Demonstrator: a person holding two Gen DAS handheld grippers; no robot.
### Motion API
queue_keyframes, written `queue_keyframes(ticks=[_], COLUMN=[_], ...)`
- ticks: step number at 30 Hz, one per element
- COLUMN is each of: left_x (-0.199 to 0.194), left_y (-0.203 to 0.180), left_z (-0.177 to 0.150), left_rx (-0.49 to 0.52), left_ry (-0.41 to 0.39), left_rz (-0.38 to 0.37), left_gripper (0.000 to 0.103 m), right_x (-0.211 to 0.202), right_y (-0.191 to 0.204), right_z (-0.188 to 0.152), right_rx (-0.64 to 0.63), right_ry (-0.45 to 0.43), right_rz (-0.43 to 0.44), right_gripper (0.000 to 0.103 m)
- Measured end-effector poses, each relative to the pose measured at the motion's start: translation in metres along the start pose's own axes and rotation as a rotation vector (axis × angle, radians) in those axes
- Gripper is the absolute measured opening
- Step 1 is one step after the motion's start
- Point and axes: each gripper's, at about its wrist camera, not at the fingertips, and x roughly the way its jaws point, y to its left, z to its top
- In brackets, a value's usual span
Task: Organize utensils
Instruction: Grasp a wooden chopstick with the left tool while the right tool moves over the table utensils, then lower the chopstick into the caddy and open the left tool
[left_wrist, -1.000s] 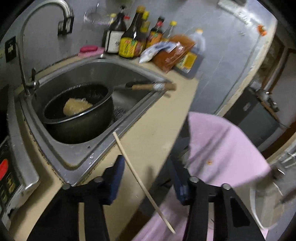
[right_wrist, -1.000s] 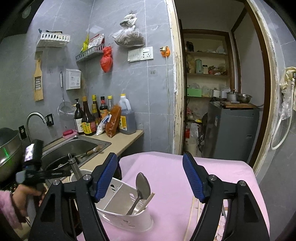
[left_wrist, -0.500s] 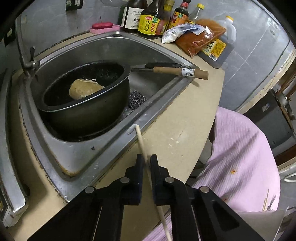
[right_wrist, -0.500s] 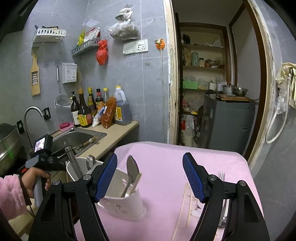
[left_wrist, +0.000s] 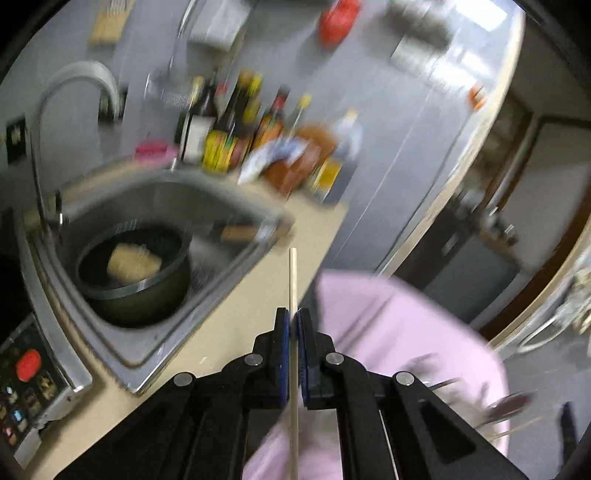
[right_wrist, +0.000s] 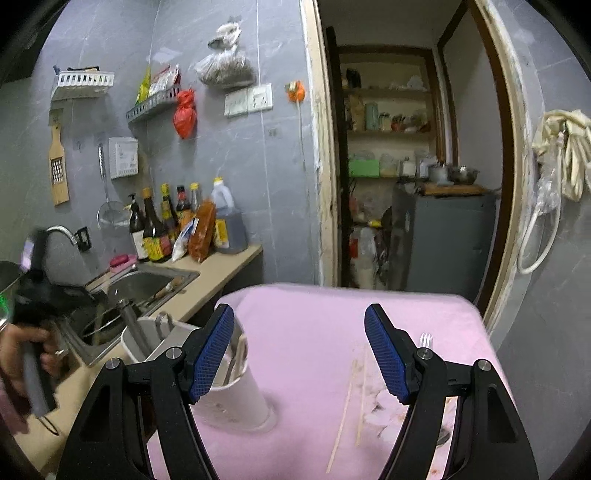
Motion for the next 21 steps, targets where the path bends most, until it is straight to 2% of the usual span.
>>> queue_keyframes(ticks=[4,11,16,21], left_x=[-0.046,-0.058,-0.039,-0.023], left_y=[-0.043,-0.098,-0.125,-0.148], left_z=[0.016,0.011,-0.011,-0.042], left_rx=[0.040,0.077,0.096,0.179], left_ry=[-0.157,-0.279,-0.326,-0.388], left_rz=[-0.093,-0.224,-0.257,-0.215], left_gripper=[0.005,0.005,0.005,0.005], right_x=[0.002,-0.001,-0.005,-0.004], right_y=[-0.018,-0.050,-0.068,-0.083], right_z=[0.013,0.022,0.019,0.013], right_rx=[0.016,0.035,0.031,0.031], right_ry=[-0.046,-0.049,-0.041,-0.032], right_rz=[-0.059,-0.098,-0.111,-0.104], right_gripper=[0.068,0.068,0.068,0.068])
